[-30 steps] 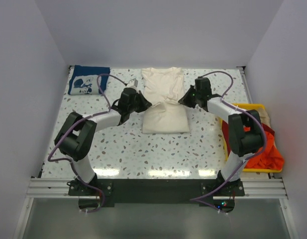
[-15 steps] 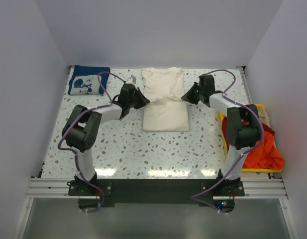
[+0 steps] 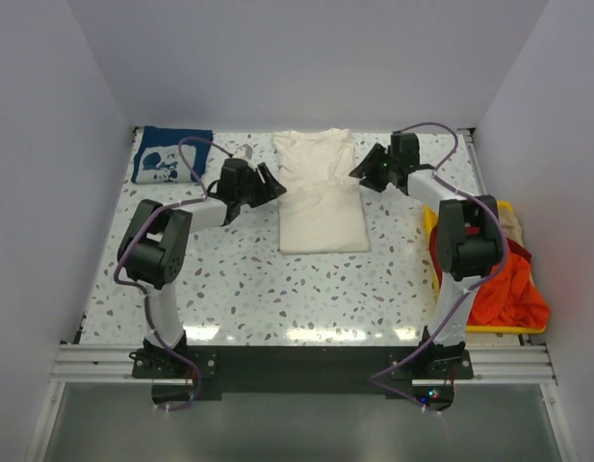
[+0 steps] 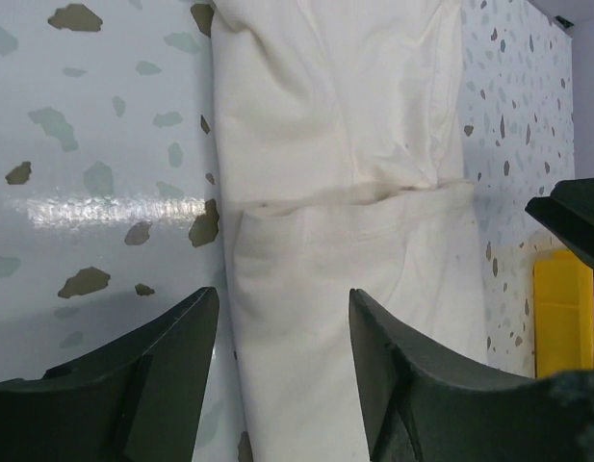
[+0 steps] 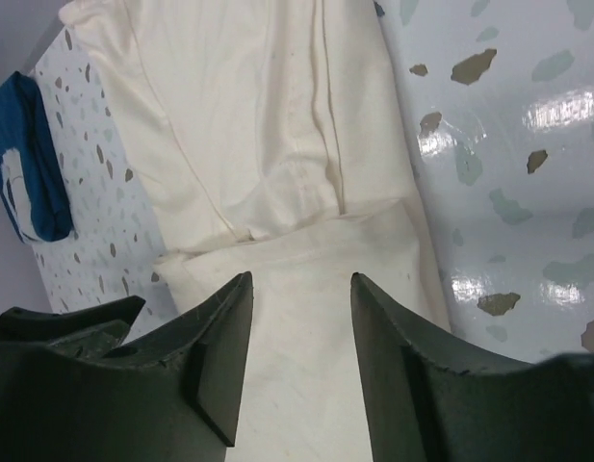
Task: Fold and stack the t-shirts
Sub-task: Fold the tshirt
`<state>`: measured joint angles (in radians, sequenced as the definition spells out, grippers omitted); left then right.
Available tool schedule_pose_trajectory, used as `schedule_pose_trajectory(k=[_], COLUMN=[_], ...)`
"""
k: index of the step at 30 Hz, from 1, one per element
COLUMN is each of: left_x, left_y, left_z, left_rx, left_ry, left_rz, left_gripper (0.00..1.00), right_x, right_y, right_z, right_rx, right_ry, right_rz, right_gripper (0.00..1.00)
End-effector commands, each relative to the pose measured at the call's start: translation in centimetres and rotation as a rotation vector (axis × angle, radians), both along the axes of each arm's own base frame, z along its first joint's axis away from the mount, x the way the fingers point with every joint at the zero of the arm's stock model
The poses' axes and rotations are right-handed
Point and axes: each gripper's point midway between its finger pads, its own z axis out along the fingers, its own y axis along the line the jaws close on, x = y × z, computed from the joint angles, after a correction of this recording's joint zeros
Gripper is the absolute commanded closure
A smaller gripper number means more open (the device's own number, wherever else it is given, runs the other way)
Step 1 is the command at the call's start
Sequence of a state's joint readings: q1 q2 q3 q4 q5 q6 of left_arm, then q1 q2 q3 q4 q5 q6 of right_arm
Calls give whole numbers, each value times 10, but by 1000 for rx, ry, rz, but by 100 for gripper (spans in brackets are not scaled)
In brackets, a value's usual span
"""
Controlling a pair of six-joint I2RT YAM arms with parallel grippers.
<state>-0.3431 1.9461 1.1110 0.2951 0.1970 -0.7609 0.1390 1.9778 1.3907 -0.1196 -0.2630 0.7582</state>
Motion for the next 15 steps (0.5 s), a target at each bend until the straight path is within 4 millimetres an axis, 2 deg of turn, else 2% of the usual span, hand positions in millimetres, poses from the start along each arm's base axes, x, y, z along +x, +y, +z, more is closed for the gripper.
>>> schedule_pose_trajectory(k=[1,4,5,9,10,11,12,13,14,15], left_x=[16,11,10,8,4,8,10,6,12,10], left_y=[1,-7,-14,-46,-59,-68,-82,-85,-93,-99], left_z=[58,69,72,72,59,65,60,58,51,40], left_rx=[-18,-37,-52,-86,-89,-101,-110,-106,-97,-80], left_ry=[-173,-195,-201,-202,-177,-192,-181,-172,-166,-134], left_rz=[-25,-57,-83,-181,-210,-229,-260,-270,-279,-285], left_gripper=[38,45,49,73,78,80,83,85,87,88], right_x=[13,8,4,-3,-2,-2,-2,-1,0,-1], right_y=[-8,0,1,32,37,42,49,53,56,61], right_z=[29,40,37,32,24,21,12,15,5,1], right_rx=[-63,-92,-124,-126,-129,-127,-126,-125,-130,-132], right_ry=[-80,-118,-115,-129,-124,-125,-113,-121,-103,-98], right_rz=[24,44,58,139,154,166,186,192,201,211], right_gripper=[50,51,52,58,61,61,62,62,62,63])
